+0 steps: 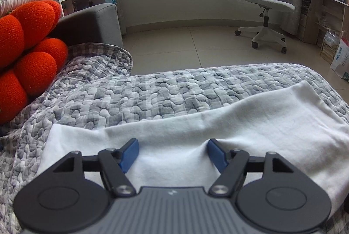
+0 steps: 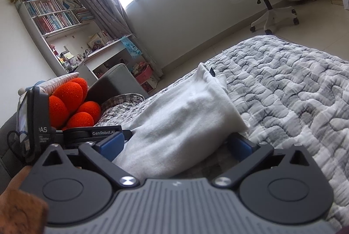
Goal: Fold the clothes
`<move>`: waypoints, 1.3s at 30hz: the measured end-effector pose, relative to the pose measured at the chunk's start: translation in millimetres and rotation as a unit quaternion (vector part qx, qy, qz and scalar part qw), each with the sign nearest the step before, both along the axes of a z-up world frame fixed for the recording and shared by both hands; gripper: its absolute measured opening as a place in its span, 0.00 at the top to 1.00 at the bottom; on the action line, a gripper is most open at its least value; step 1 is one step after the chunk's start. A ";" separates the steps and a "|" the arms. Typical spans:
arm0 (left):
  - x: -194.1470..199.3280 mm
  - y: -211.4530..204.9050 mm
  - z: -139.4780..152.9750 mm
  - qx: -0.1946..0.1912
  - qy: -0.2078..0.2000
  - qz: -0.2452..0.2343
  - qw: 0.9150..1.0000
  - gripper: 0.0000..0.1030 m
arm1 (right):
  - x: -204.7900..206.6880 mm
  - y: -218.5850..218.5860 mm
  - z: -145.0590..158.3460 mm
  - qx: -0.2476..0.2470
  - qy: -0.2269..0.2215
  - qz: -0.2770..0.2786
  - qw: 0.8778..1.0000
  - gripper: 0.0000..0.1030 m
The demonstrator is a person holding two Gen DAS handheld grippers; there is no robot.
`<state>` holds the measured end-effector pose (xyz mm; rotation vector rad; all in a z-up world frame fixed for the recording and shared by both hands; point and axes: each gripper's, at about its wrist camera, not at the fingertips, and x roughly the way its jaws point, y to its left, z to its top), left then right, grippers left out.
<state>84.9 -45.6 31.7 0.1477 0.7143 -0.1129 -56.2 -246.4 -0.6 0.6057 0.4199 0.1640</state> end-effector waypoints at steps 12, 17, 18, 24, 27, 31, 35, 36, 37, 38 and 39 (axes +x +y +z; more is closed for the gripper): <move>10.9 10.8 -0.2 -0.010 -0.012 0.030 0.999 0.34 | 0.1 2.2 0.5 -0.003 0.001 -0.003 1.000 0.00; 15.4 7.7 1.1 -0.017 -0.015 0.025 0.999 0.34 | 0.5 4.5 0.6 -0.007 0.003 -0.007 1.000 0.01; 14.7 6.7 0.4 -0.013 -0.014 0.023 1.000 0.34 | 0.3 3.9 0.3 -0.005 0.003 -0.007 1.000 0.01; -2.1 -1.7 0.8 0.007 -0.003 -0.005 1.000 0.34 | 1.6 3.4 0.8 -0.005 0.002 -0.005 1.000 0.00; -13.9 -3.1 2.1 0.010 -0.004 -0.011 1.000 0.34 | 1.6 1.4 0.3 0.000 0.000 -0.003 1.000 0.00; -32.3 -1.9 4.7 0.011 -0.009 -0.018 1.000 0.34 | 0.8 -0.7 -0.1 0.004 -0.002 -0.003 1.000 0.01; -49.4 1.2 8.0 0.007 -0.004 -0.029 1.000 0.34 | -2.2 -4.6 -0.5 0.018 -0.008 -0.006 1.000 0.02; -53.9 1.6 8.7 0.005 -0.002 -0.032 0.999 0.34 | -3.3 -5.6 -0.8 0.022 -0.010 -0.008 1.000 0.02; -57.3 1.4 8.8 0.005 0.001 -0.035 0.999 0.34 | -4.2 -6.4 -0.8 0.025 -0.011 -0.009 1.000 0.02; -60.4 1.3 8.8 0.006 0.004 -0.038 0.999 0.34 | -4.8 -7.0 -0.4 0.028 -0.011 -0.010 1.000 0.02; -62.3 1.2 8.3 0.008 0.005 -0.039 0.999 0.34 | -5.3 -7.3 0.2 0.030 -0.011 -0.011 0.999 0.02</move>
